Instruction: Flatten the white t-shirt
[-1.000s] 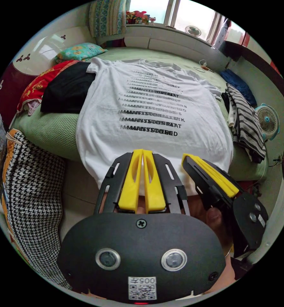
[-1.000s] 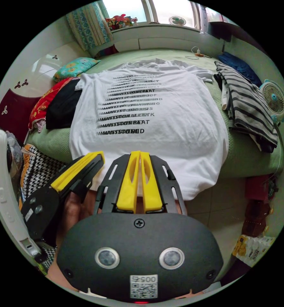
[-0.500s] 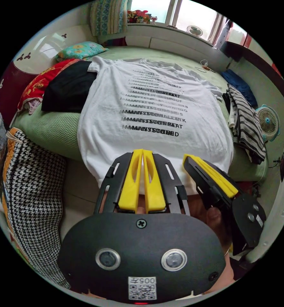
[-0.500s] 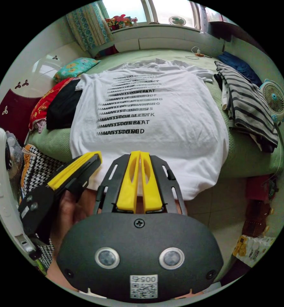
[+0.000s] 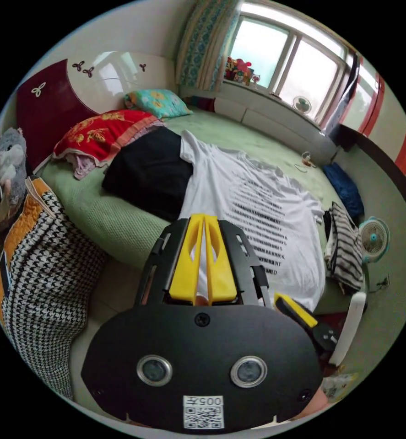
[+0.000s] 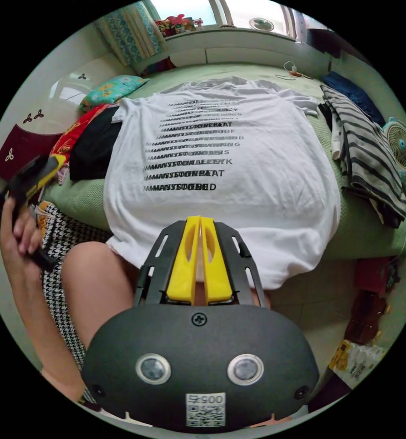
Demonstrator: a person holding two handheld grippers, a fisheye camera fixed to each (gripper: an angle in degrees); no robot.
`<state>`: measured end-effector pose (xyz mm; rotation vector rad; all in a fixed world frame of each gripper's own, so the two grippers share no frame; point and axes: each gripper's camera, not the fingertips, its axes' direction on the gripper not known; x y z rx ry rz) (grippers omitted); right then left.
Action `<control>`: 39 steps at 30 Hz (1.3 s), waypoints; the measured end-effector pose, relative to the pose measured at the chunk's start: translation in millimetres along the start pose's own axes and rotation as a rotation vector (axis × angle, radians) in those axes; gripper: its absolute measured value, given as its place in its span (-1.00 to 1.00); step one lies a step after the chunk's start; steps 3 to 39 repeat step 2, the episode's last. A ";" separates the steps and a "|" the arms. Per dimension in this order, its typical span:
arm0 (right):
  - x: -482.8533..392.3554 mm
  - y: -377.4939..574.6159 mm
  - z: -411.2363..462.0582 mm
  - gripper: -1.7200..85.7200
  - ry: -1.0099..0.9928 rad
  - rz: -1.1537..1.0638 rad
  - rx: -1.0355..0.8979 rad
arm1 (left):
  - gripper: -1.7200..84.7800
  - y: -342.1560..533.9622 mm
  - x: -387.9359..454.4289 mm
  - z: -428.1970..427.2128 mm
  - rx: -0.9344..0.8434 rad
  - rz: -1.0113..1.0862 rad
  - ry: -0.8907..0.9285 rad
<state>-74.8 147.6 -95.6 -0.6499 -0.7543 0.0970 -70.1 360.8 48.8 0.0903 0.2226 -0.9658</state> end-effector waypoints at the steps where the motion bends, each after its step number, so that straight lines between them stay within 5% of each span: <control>1: -5.1 -5.2 2.4 -0.99 0.008 -0.017 -0.007 | -0.96 -18.8 -9.6 3.5 0.020 -0.028 -0.015; 39: -9.7 -10.8 4.9 -0.99 0.013 -0.034 -0.016 | -0.96 -28.4 -14.6 5.3 0.037 -0.041 -0.020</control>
